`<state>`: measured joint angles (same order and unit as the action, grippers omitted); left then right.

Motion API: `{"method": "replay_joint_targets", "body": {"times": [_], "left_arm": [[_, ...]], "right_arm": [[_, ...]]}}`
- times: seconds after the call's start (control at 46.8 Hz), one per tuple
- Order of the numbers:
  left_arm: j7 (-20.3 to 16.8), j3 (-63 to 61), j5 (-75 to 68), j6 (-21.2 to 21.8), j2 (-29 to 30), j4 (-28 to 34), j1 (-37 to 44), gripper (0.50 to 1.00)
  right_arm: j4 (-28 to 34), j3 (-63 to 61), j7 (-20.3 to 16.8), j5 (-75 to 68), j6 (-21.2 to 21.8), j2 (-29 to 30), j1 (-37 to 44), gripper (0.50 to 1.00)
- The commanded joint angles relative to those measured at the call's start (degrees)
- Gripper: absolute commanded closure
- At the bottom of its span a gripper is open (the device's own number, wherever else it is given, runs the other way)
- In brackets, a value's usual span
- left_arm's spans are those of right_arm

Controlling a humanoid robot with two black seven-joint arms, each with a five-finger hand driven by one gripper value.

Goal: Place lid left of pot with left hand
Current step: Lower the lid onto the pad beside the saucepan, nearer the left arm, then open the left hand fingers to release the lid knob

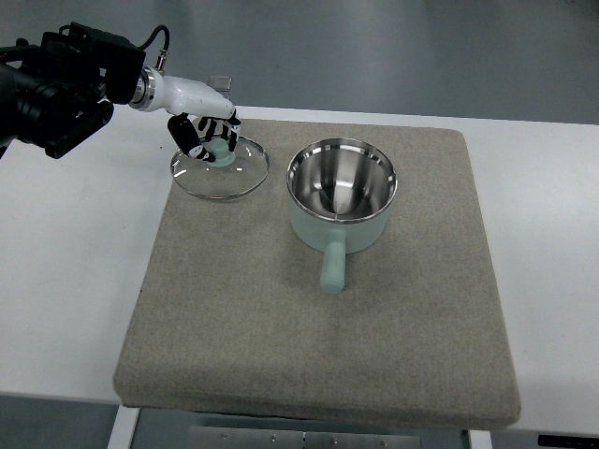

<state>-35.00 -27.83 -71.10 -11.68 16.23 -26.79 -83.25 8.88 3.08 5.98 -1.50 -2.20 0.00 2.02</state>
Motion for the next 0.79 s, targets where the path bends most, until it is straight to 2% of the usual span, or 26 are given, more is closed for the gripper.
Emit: {"method": "replay_joint_targets", "body": {"times": [0.0,0.299,0.512,0.769], "left_arm": [[0.0,0.1,0.1,0.1,-0.1,0.1,0.5,1.000],[0.0,0.2,1.0,4.7,-1.8,1.8,1.9,1.000],[0.0,0.4,1.2,5.2,-2.0,2.1,3.3,1.000],[0.0,0.5,1.4,8.2,-2.1,1.9,3.4,1.000]], "right_arm": [[0.0,0.0,0.0,0.0,0.0,0.0,0.0,0.576],[0.0,0.0,0.0,0.0,0.0,0.0,0.0,0.576],[0.0,0.0,0.0,0.0,0.0,0.0,0.0,0.576],[0.0,0.0,0.0,0.0,0.0,0.0,0.0,0.576]]}}
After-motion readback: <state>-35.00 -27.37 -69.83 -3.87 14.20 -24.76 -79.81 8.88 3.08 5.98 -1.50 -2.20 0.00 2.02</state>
